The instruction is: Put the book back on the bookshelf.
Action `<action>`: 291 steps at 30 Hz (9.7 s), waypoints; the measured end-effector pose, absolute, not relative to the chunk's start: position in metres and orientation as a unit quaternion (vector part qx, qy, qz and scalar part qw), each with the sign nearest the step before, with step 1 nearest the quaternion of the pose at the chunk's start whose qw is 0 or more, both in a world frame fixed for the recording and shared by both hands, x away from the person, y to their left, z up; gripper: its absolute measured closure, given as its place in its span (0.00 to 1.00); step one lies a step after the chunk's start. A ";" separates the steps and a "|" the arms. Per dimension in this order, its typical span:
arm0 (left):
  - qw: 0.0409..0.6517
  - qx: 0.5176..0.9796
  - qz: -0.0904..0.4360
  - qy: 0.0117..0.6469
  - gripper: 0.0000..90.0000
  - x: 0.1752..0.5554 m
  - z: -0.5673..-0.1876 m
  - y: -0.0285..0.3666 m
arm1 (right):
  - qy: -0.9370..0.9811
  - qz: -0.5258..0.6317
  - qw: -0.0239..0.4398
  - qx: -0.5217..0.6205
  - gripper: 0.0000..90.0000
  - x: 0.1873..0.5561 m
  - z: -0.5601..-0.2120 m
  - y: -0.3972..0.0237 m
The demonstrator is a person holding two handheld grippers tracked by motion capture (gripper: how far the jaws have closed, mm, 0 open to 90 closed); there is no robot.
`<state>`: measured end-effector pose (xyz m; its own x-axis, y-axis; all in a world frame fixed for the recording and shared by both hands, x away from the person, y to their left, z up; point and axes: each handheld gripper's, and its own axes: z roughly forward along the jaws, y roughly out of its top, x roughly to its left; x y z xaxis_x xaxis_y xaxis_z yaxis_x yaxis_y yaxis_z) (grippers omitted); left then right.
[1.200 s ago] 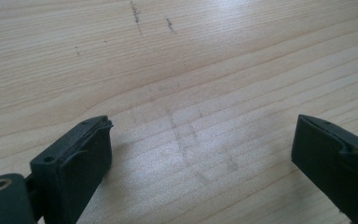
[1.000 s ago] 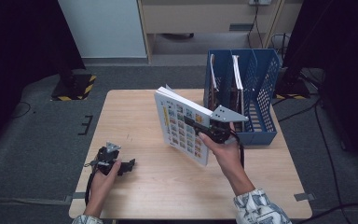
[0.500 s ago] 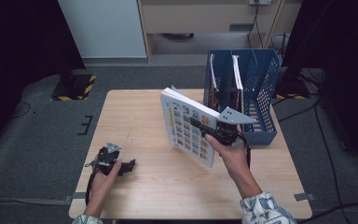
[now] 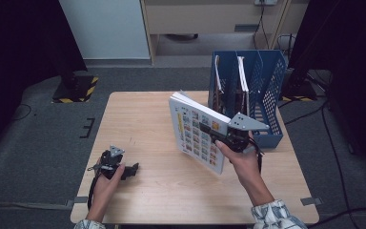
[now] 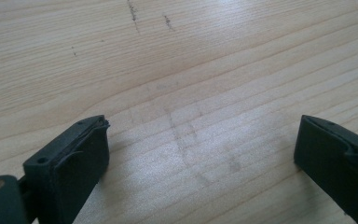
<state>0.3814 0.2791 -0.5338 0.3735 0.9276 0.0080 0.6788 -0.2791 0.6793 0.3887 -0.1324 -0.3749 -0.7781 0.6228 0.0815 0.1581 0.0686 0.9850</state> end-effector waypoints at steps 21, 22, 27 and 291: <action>0.303 0.771 0.209 0.519 0.02 0.381 -0.535 0.279 | 0.707 0.621 0.188 0.280 0.82 0.373 -0.378 -0.157; 0.303 0.771 0.209 0.519 0.02 0.381 -0.535 0.279 | 0.707 0.621 0.188 0.280 0.82 0.373 -0.378 -0.157; 0.304 0.771 0.209 0.519 0.02 0.381 -0.535 0.279 | 0.704 0.623 0.190 0.283 0.82 0.371 -0.378 -0.163; 0.312 0.774 0.211 0.509 0.00 0.379 -0.537 0.273 | 0.535 0.511 0.415 0.529 0.82 0.522 -0.383 -0.293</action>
<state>0.3790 0.2734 -0.5369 0.3925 0.9197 0.0079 0.6569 -0.2864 0.6974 0.5222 -0.2926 -0.3828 -0.0950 0.9908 0.0961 0.1430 -0.0819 0.9863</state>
